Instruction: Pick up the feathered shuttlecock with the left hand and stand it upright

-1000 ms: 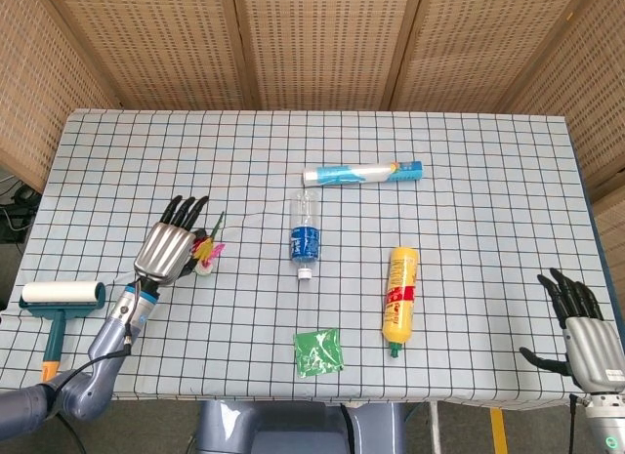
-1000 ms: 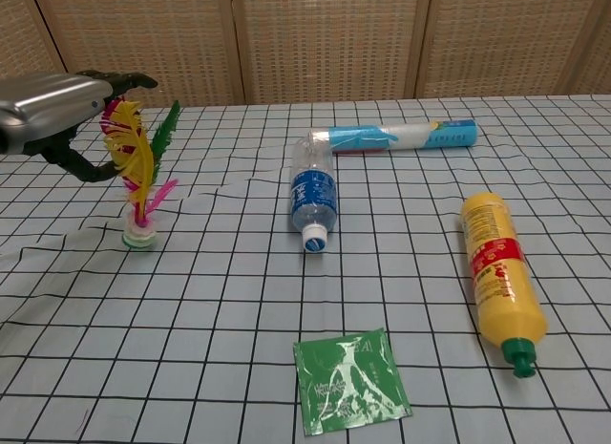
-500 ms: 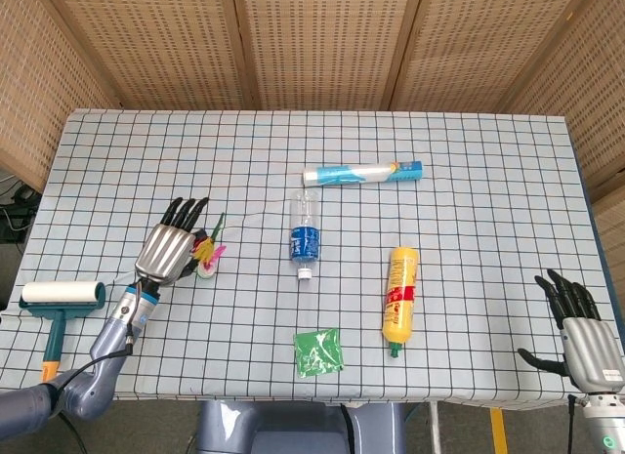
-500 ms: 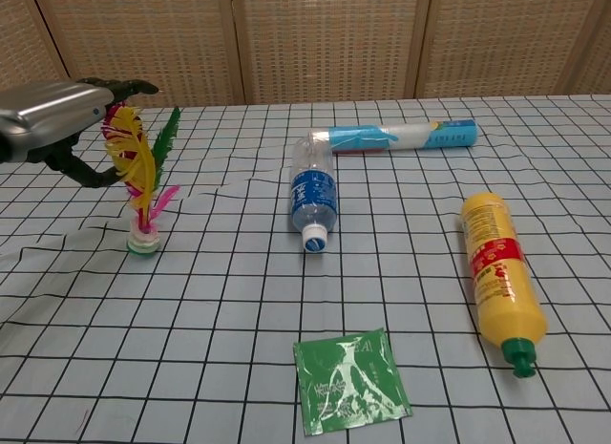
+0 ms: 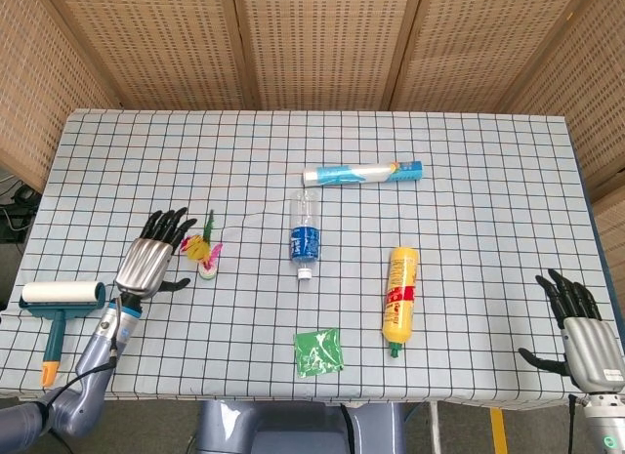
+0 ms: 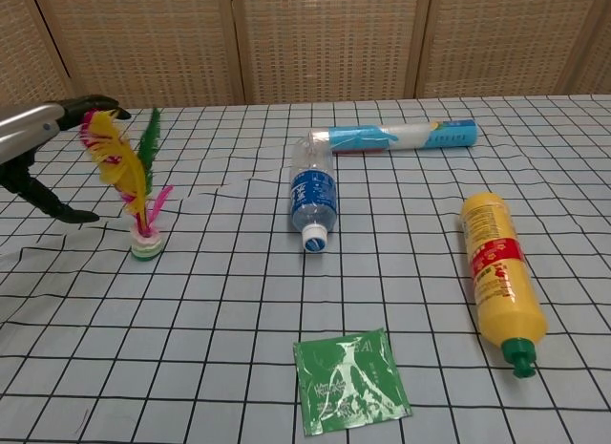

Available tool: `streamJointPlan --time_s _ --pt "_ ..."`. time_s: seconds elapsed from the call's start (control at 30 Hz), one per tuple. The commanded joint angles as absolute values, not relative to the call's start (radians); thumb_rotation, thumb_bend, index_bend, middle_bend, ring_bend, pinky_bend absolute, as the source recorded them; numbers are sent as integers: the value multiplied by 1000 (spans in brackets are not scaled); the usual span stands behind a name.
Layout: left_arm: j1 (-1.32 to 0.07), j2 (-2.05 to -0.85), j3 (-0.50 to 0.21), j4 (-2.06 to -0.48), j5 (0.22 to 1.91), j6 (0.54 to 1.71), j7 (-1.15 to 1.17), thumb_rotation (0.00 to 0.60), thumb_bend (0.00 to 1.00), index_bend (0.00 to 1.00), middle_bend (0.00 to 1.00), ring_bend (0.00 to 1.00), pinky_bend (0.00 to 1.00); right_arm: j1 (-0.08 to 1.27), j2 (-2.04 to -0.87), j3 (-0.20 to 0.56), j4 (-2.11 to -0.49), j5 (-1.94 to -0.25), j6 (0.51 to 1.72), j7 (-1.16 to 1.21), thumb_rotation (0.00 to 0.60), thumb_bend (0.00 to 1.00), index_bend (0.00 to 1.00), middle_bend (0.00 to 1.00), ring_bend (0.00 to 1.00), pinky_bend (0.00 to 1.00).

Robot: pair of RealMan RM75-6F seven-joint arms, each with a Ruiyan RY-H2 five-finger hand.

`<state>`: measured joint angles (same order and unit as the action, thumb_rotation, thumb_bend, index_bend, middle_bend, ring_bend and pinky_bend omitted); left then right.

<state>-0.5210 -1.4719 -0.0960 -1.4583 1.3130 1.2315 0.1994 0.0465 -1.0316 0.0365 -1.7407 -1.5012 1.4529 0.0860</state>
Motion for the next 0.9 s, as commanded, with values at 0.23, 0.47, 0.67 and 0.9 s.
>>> streamJointPlan --time_s 0.23,0.47,0.67,0.9 --pt "-417 -1367 -64 -1513 1378 1332 62 600 118 100 0 0 0 45 -1037 31 -1747 -1514 1459 61 600 84 26 0 0 0" --pt "-359 -1317 -45 -1575 1372 1387 139 600 132 77 0 0 0 47 -1036 34 -1744 -1503 1454 63 600 84 26 0 0 0" --pt "-274 -1273 8 -1617 1354 1459 301 600 135 37 0 0 0 45 -1035 37 -1746 -1504 1462 58 600 83 26 0 0 0" --pt "-194 -1216 73 -1669 1352 1498 386 600 134 31 0 0 0 44 -1038 36 -1751 -1512 1470 38 600 83 27 0 0 0"
